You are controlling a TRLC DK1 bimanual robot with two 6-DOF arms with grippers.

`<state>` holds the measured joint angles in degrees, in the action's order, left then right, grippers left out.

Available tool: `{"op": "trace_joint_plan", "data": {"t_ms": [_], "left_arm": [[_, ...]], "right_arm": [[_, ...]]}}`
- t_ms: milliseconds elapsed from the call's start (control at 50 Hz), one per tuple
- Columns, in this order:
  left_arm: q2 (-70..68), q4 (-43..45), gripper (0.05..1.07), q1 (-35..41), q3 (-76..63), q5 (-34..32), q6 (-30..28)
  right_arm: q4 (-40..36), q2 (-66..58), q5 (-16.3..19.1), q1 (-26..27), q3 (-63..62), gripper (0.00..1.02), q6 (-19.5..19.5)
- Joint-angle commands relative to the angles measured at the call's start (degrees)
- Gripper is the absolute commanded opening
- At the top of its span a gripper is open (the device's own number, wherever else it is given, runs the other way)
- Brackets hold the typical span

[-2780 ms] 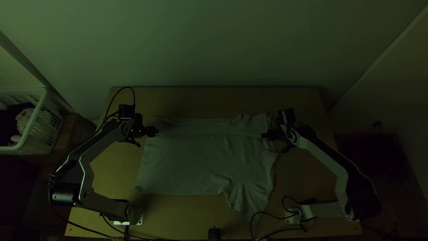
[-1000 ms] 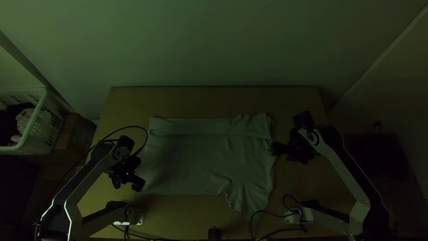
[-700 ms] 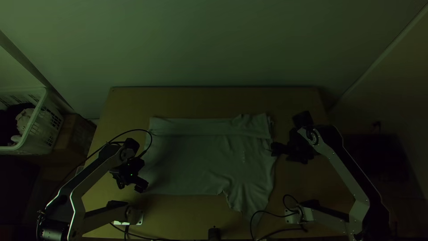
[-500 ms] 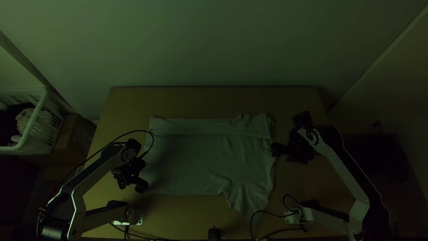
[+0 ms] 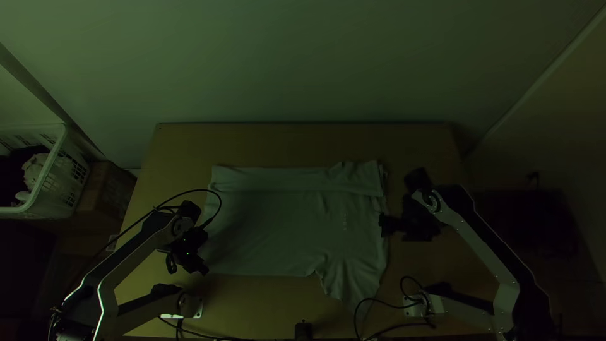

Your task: Fold the t-shirt

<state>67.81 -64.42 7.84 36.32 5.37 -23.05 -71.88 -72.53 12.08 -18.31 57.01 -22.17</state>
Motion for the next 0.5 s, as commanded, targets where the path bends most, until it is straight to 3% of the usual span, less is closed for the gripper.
{"op": "trace_joint_plan", "data": {"t_ms": [0,480], "left_arm": [[0.13,0.35,0.08,-1.33,-0.98,-0.88,-2.35],[1.10,0.88,0.08,-4.41,2.18,-0.97,-4.29]], "right_arm": [[-2.92,0.55,0.40,-3.05,-3.31,0.83,1.17],[-3.45,-2.09,0.40,-16.59,-10.17,0.82,-3.14]]}}
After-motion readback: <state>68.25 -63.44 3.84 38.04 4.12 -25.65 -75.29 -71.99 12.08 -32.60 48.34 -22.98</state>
